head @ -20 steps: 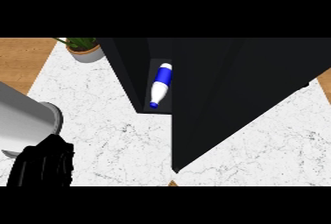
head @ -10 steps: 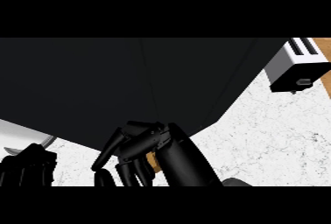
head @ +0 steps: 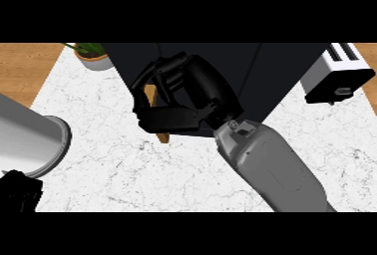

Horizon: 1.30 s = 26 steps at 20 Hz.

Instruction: Pick up the bottled water, place it into the cabinet and close the cabinet

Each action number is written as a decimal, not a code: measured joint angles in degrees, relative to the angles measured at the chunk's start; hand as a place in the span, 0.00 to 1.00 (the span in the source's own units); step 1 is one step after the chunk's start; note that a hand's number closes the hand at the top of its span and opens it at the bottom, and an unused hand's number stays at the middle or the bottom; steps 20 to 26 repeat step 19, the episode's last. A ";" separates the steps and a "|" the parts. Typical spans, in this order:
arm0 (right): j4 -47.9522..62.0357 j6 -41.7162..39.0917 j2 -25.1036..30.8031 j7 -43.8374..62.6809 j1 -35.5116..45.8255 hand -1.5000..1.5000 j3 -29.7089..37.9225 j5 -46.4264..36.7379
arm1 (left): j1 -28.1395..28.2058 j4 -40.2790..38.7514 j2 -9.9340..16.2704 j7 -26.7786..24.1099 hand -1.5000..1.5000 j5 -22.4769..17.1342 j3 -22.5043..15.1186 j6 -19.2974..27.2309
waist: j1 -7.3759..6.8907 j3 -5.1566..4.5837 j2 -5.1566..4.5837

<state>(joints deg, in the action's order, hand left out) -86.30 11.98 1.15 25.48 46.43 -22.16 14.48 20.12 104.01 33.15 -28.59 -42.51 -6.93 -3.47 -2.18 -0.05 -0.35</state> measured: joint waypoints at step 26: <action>16.07 -20.40 1.38 -17.25 4.15 1.00 4.35 6.11 | -0.63 0.51 -0.21 0.94 1.00 0.57 1.35 -2.46 | -1.48 -0.93 2.41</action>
